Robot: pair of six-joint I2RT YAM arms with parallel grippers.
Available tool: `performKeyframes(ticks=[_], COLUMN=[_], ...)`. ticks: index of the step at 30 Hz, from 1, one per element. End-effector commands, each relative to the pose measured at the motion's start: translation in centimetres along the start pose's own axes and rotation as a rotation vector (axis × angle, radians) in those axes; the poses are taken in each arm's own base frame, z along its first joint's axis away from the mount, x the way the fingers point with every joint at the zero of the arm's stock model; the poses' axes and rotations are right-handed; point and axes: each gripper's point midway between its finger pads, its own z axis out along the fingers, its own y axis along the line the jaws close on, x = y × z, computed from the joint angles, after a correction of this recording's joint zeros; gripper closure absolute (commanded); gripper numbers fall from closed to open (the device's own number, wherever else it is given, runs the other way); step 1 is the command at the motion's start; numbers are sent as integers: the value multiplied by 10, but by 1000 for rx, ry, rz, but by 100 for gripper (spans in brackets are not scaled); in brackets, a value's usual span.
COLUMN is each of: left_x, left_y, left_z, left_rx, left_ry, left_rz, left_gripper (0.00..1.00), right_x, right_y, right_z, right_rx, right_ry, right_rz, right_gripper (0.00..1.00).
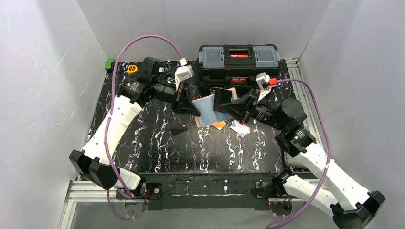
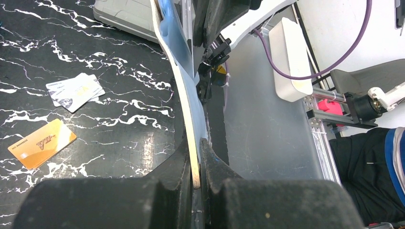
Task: Put the credit cards into the card holder
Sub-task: Insert the credit card into the card holder.
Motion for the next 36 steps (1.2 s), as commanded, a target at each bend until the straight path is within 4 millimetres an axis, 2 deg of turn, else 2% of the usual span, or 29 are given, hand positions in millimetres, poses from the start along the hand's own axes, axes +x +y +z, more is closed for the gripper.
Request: performKeyframes(ticks=[1,18,36], left_x=[-10,-14,-23], left_y=[-25,-28,-34], left_z=[-4,-4,-6], left_rx=[60,61,70], left_ry=[-37,-58,-76], left_rz=[40,55,84], left_gripper=[100,100,100], right_x=[-15,2,27], right_y=[13,11,7], right_z=[5,10,0], right_rx=[-64,-82,-59], right_ry=[-56,-15,79], right_rz=[-8,51,75], right_gripper=[99,99,99])
